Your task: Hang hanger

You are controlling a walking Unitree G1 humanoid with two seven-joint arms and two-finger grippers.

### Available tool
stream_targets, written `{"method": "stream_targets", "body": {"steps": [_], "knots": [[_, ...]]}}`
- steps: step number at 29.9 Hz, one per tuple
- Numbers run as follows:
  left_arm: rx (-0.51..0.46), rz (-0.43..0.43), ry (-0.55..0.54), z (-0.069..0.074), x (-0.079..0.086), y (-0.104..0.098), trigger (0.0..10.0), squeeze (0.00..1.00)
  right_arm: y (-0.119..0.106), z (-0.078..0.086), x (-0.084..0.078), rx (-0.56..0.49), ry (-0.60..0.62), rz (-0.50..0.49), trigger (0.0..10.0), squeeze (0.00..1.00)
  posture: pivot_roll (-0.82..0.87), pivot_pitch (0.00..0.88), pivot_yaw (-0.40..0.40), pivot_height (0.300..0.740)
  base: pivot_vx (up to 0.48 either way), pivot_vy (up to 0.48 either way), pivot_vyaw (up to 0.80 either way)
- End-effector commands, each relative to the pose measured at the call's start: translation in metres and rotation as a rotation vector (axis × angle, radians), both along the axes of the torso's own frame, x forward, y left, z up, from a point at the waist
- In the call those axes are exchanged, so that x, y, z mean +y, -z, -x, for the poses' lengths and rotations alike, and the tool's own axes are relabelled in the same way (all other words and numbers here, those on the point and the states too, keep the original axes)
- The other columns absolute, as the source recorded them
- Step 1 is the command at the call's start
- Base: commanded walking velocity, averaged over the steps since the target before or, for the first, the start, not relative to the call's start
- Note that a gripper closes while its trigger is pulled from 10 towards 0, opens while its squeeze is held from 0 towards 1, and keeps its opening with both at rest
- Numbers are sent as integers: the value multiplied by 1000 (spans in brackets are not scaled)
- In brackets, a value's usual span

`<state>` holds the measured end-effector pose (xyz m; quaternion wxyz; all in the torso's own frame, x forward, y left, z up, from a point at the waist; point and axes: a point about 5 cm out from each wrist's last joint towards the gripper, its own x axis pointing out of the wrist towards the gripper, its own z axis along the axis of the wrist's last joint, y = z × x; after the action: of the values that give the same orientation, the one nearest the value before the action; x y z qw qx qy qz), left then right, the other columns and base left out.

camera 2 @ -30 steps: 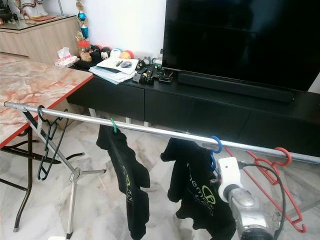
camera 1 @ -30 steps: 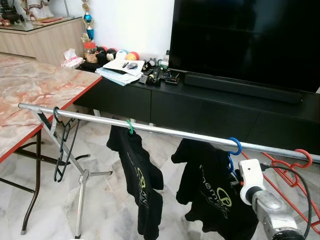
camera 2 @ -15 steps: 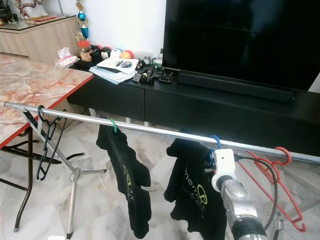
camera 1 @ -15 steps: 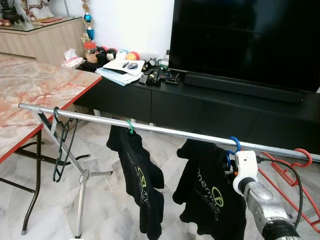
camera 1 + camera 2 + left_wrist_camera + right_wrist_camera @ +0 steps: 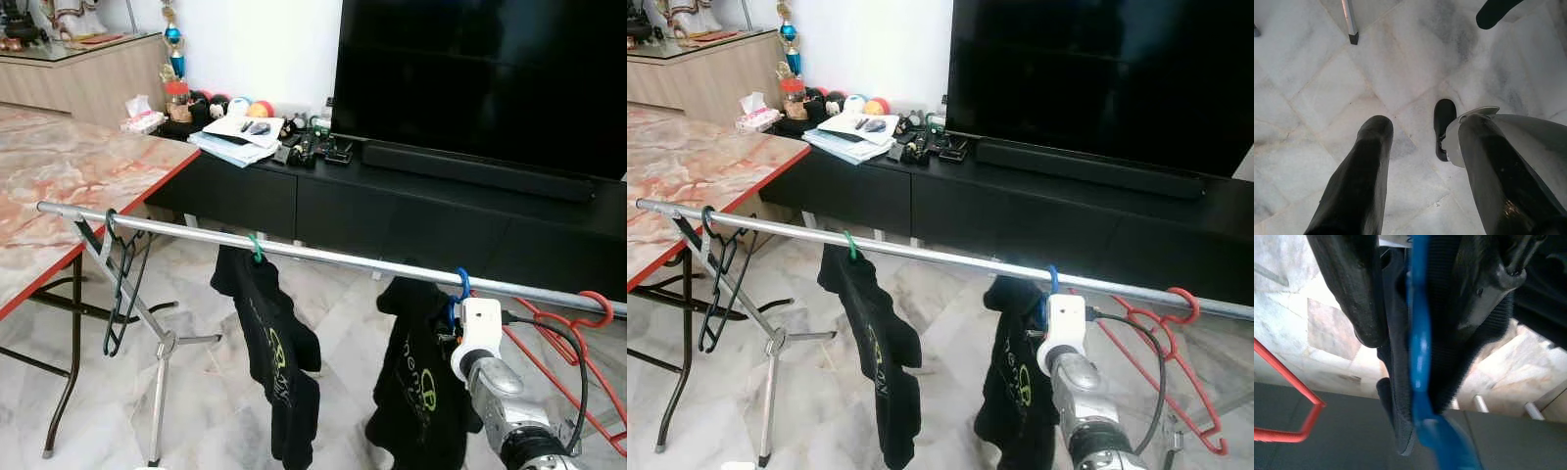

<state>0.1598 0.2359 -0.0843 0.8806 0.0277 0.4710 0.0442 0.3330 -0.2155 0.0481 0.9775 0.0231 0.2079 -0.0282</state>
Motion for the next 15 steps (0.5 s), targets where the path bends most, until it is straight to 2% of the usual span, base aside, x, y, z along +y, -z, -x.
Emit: {"method": "stream_targets", "body": {"steps": [1,3,4,6,7,8,9,14,15], "knots": [[27,-3,8,4,1,2,10000,0,0,-1,0,-2,32,-28,4745,0,206,0,-14,740,0,0,0],[28,-3,10,4,1,2,10000,0,1,0,0,6,37,-25,4745,0,206,0,-14,740,0,0,0],[29,-3,14,4,1,2,10000,0,4,1,0,30,39,-7,0,0,209,0,-15,740,0,0,0],[29,-2,16,4,1,2,10000,0,7,3,-1,44,62,26,0,0,209,0,-15,740,0,0,0],[29,-2,16,4,1,2,10000,0,7,4,-3,42,89,32,9059,0,209,0,-15,740,0,0,0],[29,-3,17,4,1,2,10000,0,7,4,-3,40,98,26,9059,0,211,0,-13,740,0,0,0],[29,-2,16,4,1,2,10000,0,7,4,-3,33,112,16,10000,0,211,0,-13,740,0,0,0],[30,-5,17,4,2,2,10000,0,6,2,4,16,112,-8,10000,0,213,0,-9,740,0,0,0],[30,-6,17,4,2,2,10000,0,7,2,6,18,107,-9,3412,0,213,0,-9,740,0,0,0]]}}
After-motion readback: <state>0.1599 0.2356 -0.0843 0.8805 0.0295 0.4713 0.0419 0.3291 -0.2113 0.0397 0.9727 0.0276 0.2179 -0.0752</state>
